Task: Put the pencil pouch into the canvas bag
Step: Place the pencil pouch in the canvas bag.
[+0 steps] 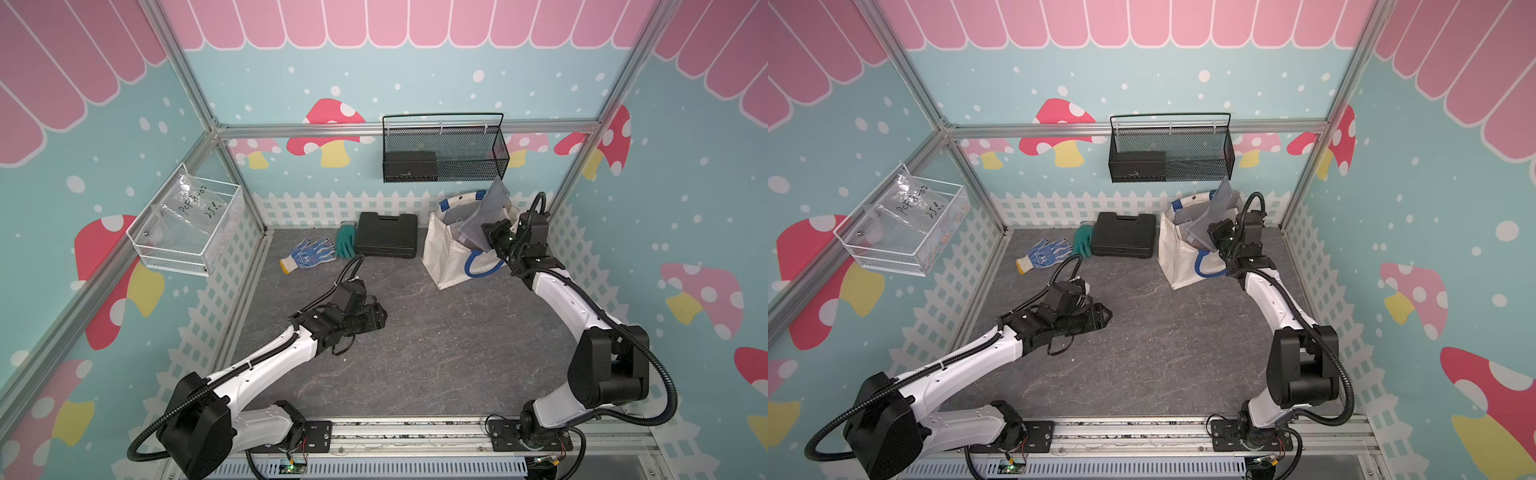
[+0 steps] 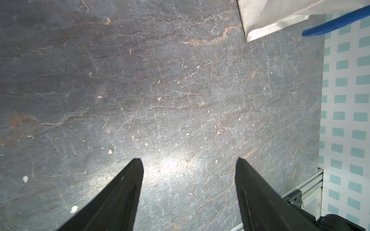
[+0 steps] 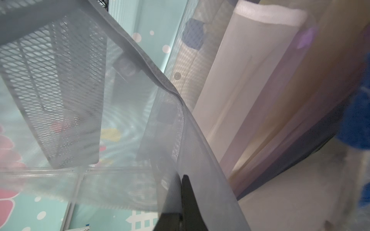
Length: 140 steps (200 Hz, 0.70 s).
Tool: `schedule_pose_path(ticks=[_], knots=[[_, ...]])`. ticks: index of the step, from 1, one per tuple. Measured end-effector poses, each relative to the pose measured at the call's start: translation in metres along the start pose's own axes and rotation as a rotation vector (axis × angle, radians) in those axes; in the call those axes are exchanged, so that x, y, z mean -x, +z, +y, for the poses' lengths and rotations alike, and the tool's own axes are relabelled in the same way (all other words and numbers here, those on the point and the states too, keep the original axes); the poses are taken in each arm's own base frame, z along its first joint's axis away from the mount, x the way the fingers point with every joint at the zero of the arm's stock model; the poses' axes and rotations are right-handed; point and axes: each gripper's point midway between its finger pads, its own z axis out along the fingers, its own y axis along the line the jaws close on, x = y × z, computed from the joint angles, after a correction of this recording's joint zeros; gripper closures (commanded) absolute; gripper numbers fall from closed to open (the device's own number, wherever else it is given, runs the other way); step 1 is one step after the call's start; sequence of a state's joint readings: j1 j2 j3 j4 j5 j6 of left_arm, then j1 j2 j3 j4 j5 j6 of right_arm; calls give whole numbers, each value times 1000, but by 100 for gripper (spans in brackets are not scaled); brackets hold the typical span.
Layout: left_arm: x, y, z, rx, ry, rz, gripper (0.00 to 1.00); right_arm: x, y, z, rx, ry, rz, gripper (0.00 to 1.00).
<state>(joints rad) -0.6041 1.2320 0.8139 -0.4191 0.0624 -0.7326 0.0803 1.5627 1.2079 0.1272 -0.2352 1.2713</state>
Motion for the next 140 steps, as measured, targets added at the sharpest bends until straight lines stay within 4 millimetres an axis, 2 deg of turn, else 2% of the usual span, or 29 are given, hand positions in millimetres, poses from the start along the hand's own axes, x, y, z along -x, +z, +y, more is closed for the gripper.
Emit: schedule_pose_path(ticks=[35,102,118,140], knots=[[0,0,0,-1,0,0,26,-1,2,6,57,81,-1,100],[0,0,0,-1,-1,-1,27,2,4,45,232,246,-16,100],[1,0,0,2,-4,-4,27,3,3,40,233,269,-34,100],[1,-1,1,1,-4,-11,27,-3,4,17,196,305,-45,100]])
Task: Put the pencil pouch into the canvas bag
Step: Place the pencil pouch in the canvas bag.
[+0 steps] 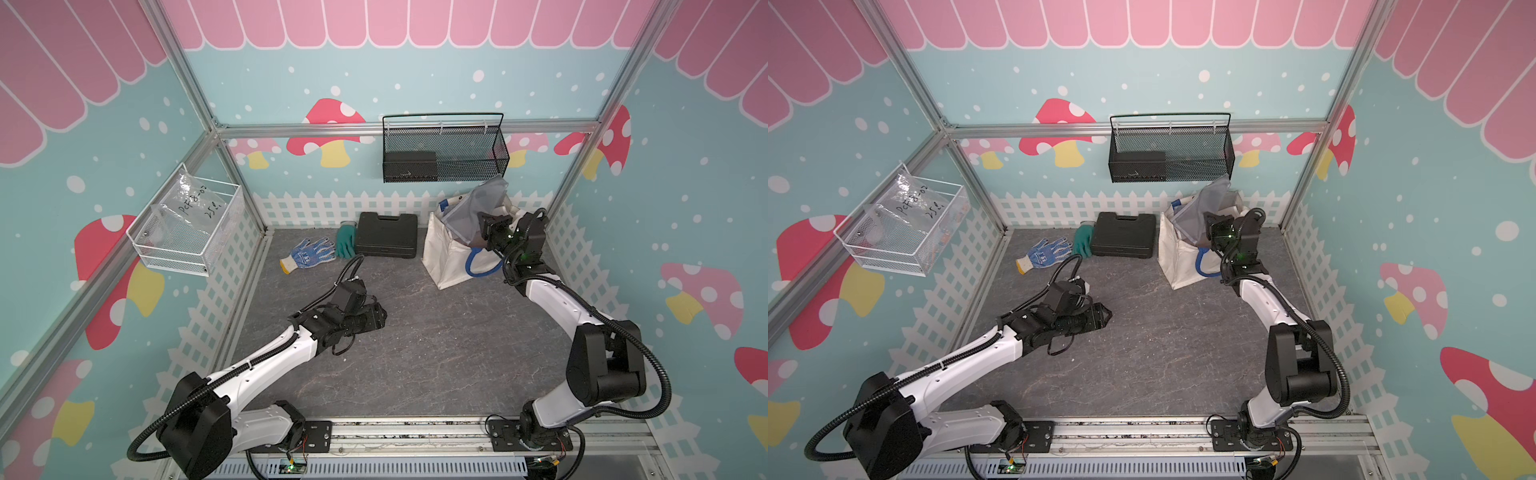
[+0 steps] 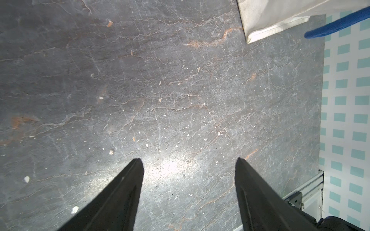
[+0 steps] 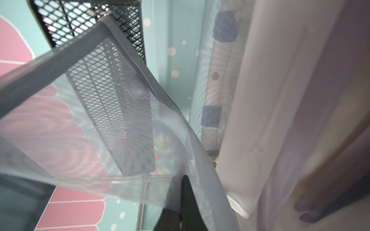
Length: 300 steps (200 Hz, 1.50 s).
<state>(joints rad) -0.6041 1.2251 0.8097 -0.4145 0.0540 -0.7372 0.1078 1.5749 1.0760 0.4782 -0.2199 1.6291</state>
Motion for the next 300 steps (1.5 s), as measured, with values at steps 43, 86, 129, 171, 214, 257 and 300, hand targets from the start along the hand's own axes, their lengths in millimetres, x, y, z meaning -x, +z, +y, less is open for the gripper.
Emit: schedule_pose_path(ticks=[43,86,129,171,214,257,300], knots=[[3,-5,-1,-6,1,-20,27,3,-6,-46,-94,33,-40,99],[5,-8,-3,-13,2,-29,27,3,-6,-41,-86,15,-35,68],[9,-13,-5,-20,2,-51,27,0,-11,-7,-56,-74,-5,42],[6,-15,0,-15,-1,-58,27,-12,-32,10,-50,-142,53,33],[5,-13,3,-9,-7,-61,27,-24,-47,3,-93,-174,118,32],[6,-13,3,-14,-12,-68,27,-34,-63,2,-115,-196,165,37],[6,-14,2,-16,-12,-73,27,-30,-60,33,-126,-374,212,39]])
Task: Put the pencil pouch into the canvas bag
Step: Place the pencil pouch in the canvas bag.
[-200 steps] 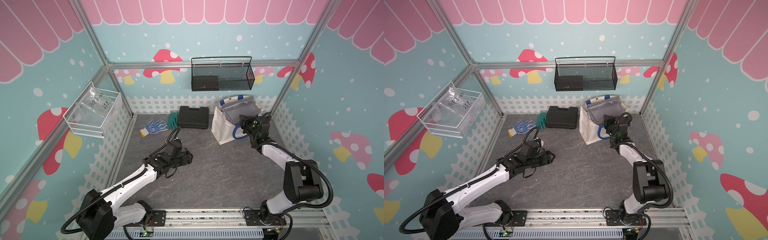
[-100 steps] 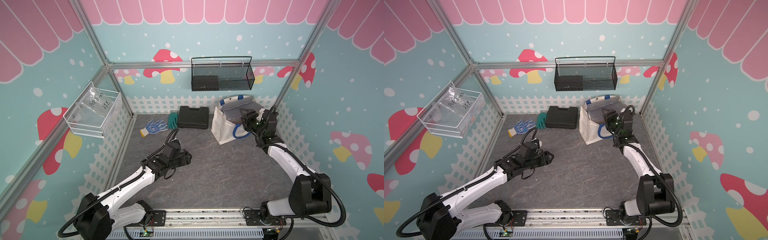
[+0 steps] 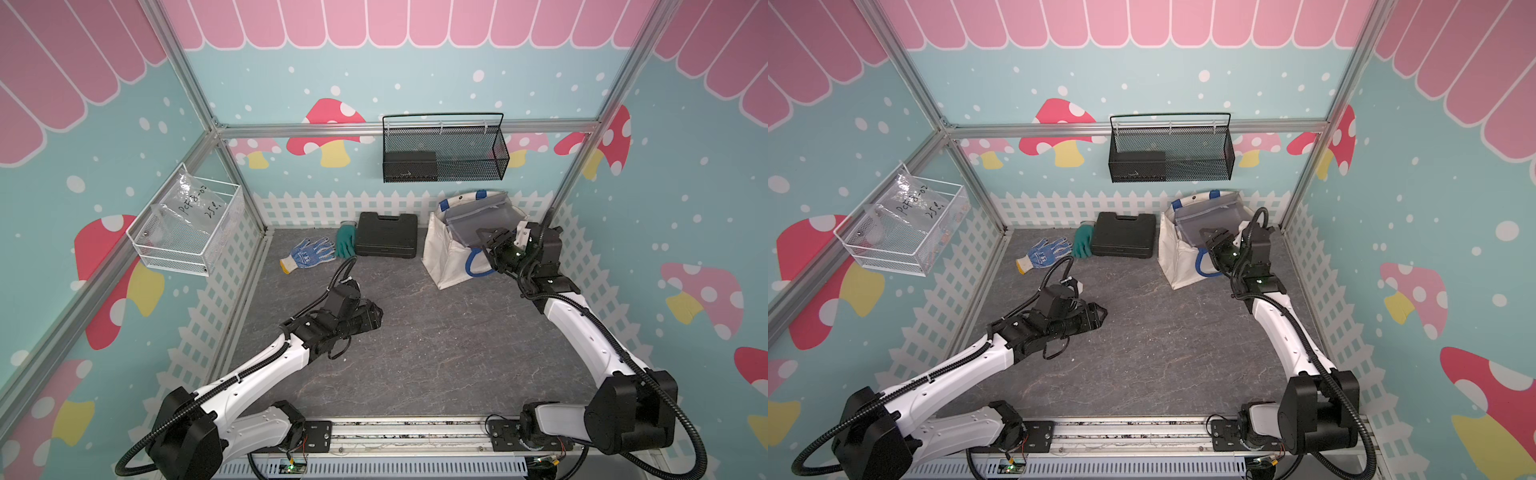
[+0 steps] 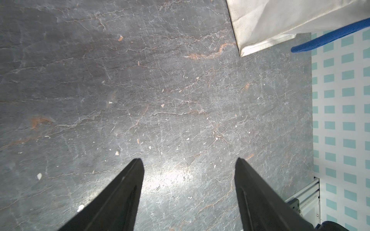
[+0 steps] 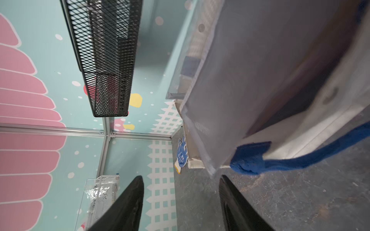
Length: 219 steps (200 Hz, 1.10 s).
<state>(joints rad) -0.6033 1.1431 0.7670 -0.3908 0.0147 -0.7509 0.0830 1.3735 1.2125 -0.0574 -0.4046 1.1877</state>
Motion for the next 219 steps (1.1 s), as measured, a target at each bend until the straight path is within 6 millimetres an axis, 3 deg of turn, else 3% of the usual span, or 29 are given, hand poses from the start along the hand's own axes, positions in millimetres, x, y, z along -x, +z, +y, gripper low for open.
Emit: schedule_pose_path(ticks=[31,51,66,97,159,182,219], knots=[[-1,0,1,3,7,4,27,69,25,51,-20,-317,-41,39],[-3,-1,3,11,10,11,27,89,46,55,-69,-470,-29,40],[-3,-4,4,16,10,11,27,88,60,36,-132,-529,19,41],[-1,-10,5,20,7,-3,27,69,76,-23,-281,-566,144,42],[6,-8,0,41,7,8,27,56,114,-101,-427,-594,253,48],[12,-8,-5,40,7,1,27,55,127,-118,-451,-599,267,49],[17,-8,-7,49,7,-9,27,61,142,-124,-446,-616,254,50]])
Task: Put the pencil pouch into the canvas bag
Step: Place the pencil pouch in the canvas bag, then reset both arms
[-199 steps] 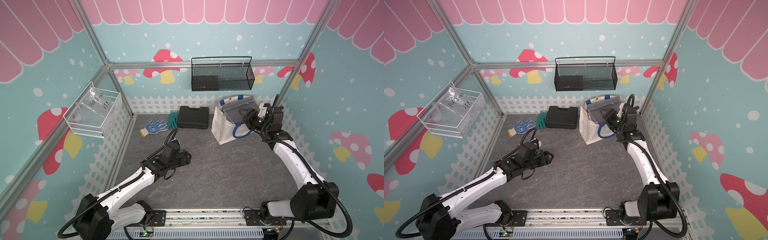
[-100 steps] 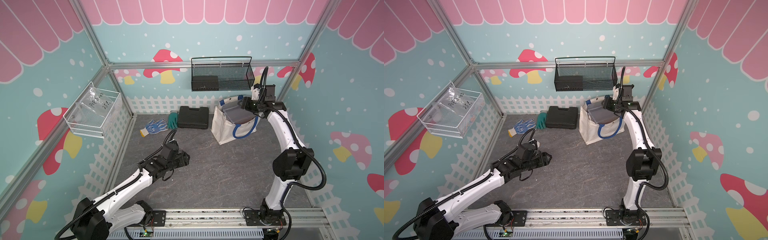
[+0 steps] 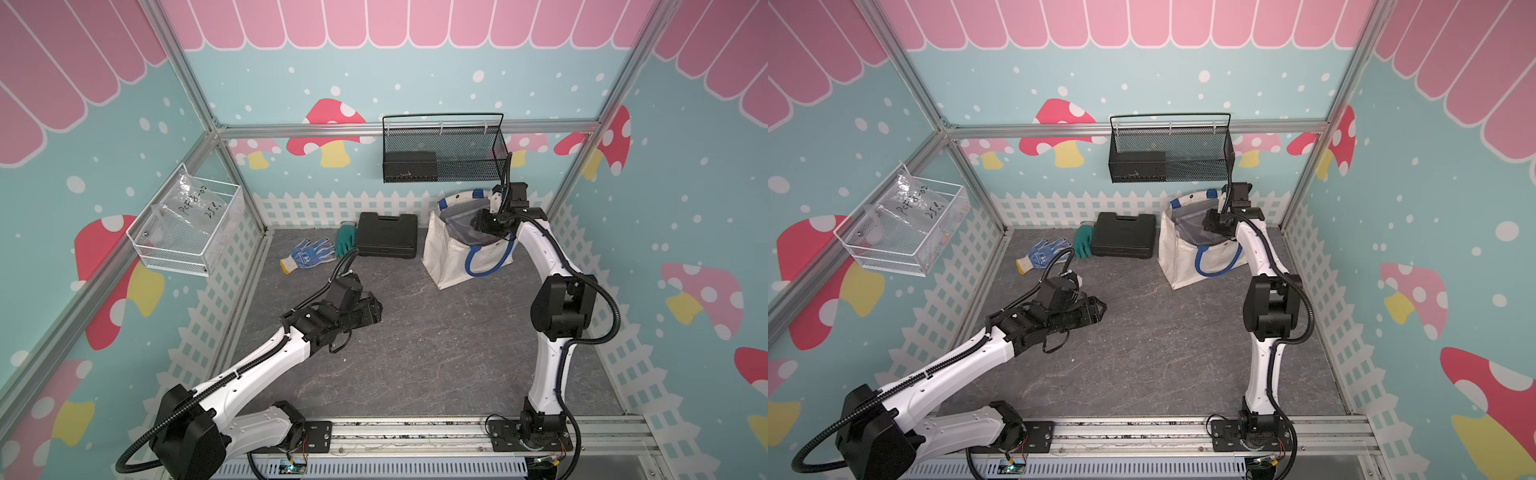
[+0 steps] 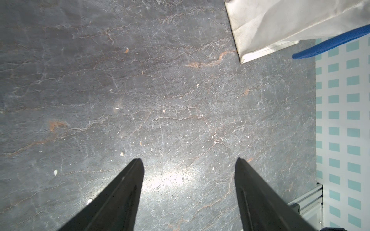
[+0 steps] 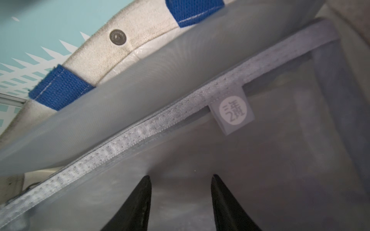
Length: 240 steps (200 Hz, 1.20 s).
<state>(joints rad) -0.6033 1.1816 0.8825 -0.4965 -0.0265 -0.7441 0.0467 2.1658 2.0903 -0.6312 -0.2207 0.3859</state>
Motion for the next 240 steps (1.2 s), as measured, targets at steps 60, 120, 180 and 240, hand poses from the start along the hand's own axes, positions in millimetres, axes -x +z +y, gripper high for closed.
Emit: schedule_pose_path(ticks=[60,120,180,240], knots=[[2,-2,5,29,4,-7,27,3,-7,1,-7,-18,-10,46],[9,-2,3,44,39,-11,24,25,-79,16,-27,-71,-113,30],[17,-7,16,88,80,-39,10,14,-146,24,-35,-110,-198,4],[65,-51,76,245,28,-270,1,-76,-235,18,-39,-185,-443,3]])
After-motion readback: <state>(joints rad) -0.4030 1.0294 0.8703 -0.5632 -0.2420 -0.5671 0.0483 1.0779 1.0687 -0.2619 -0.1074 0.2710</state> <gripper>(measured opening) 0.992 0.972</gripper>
